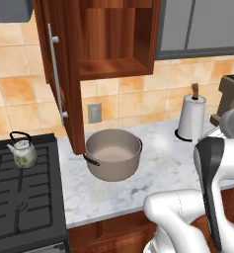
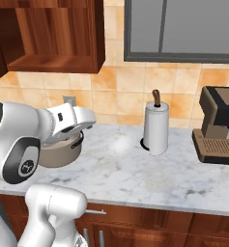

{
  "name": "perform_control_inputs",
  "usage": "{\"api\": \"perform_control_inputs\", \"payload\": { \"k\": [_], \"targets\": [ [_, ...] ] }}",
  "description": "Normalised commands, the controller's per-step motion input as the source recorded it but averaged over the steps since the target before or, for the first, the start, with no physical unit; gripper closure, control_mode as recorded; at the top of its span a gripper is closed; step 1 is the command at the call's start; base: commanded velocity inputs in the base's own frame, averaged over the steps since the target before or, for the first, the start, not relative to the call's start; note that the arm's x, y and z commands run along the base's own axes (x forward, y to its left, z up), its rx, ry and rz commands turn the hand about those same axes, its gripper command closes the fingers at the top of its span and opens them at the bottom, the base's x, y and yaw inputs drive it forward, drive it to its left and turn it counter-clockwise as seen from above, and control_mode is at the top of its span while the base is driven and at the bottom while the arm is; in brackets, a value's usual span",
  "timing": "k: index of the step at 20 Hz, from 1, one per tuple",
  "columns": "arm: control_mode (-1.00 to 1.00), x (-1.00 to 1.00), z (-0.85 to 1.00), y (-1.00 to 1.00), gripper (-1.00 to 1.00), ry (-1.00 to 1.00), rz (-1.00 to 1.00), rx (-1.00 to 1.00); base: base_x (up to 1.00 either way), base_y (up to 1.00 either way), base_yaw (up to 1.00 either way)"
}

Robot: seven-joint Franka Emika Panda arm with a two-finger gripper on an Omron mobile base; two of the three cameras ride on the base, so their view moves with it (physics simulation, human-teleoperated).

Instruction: Pick the kettle from the cabinet and place it on a stove burner. Then pick the pot from the counter and place it on another stove burner. Finally, turn both burners on.

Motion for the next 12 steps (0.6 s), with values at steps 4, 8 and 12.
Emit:
{"api": "perform_control_inputs", "payload": {
  "k": [4,8,12],
  "targets": [
    [-1.0,0.02,-0.02,-0.02,-1.0,-0.03,0.19,0.0,0.0,0.0,0.0],
    [-1.0,0.02,-0.08,0.0,-1.0,0.0,0.19,0.0,0.0,0.0,0.0],
    [-1.0,0.0,-0.09,0.0,-1.0,0.0,0.2,0.0,0.0,0.0,0.0]
  ]
}}
